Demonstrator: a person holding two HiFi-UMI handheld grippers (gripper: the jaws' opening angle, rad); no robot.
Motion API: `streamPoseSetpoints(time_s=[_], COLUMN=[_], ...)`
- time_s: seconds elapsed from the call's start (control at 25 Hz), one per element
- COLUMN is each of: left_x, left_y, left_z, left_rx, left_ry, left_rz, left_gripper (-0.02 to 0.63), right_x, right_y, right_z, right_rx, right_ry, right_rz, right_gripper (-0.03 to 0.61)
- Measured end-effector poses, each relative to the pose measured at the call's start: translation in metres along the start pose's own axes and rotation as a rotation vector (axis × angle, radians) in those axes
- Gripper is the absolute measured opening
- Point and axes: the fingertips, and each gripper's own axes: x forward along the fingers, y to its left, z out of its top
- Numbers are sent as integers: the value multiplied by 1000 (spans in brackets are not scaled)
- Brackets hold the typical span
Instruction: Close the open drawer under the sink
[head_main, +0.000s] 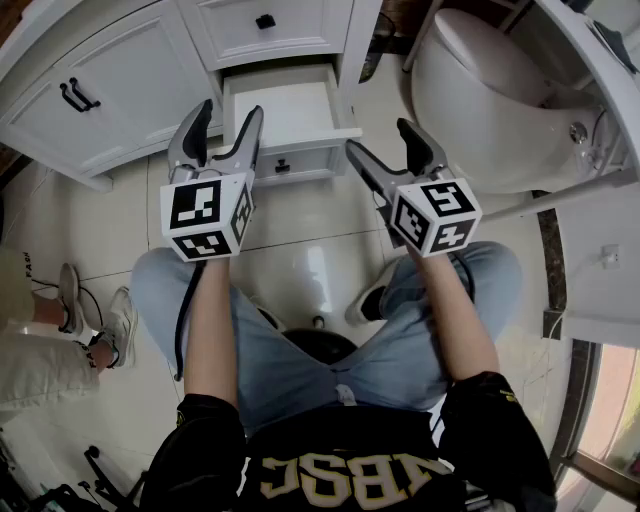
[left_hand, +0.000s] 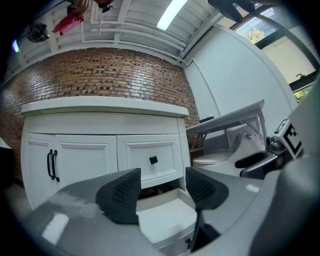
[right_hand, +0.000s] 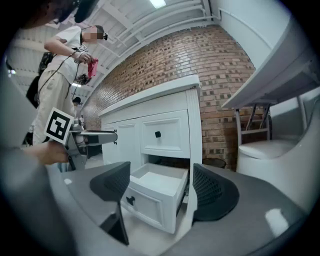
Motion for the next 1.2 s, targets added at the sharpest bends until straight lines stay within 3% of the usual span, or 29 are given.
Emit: streamPoseSetpoints(time_s=[0.2,0.52,1.2], left_x=[4,4,6], left_y=[7,13,25], left_z=[-3,-8,-23], left_rx=[2,-9,-22], left_ry=[7,23,53], left_rz=[1,17,14], left_gripper=[281,282,291], right_x=[8,21,74], right_y=[16,32,57], right_z=[-21,-65,-155], right_rx=[162,207,296], right_ry=[66,196,370], right_rz=[96,191,244], right_gripper=[380,359,297])
